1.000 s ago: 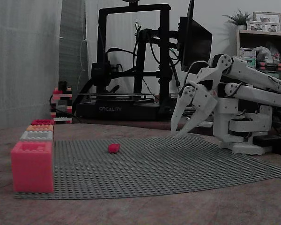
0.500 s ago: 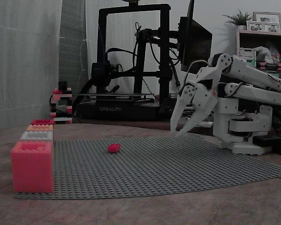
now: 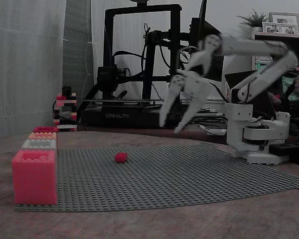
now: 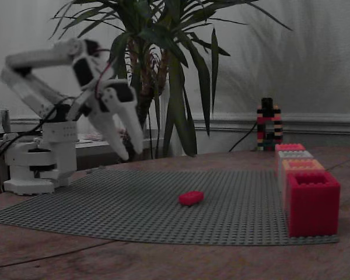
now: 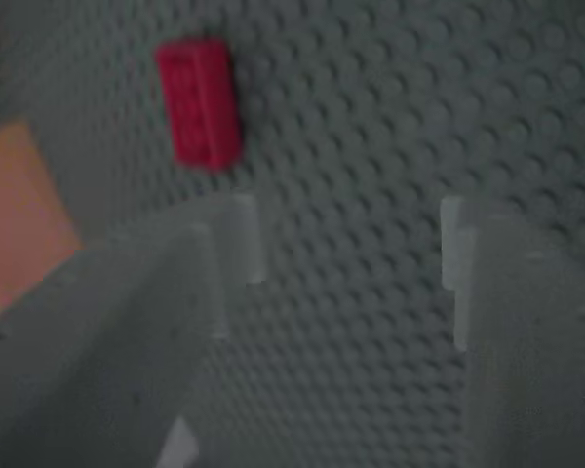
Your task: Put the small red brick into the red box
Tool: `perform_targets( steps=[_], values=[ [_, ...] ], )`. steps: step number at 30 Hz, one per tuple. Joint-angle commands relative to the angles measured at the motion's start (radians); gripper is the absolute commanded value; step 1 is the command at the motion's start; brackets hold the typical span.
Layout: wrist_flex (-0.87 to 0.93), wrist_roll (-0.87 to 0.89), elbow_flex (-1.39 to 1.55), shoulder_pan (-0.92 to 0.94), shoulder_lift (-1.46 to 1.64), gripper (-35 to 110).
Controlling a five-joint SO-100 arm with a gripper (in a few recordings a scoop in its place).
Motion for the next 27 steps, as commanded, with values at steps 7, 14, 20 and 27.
perform_targets(
  steps=[7,14,20,27],
  values=[
    [0.006,0.012,-0.601,0.041,-0.617,22],
    [0.021,0.028,-0.802,0.021,-0.876,21],
    [0.035,0.044,-0.825,0.011,-0.96,21],
    [-0.011,0.037,-0.839,0.003,-1.051,20]
  ],
)
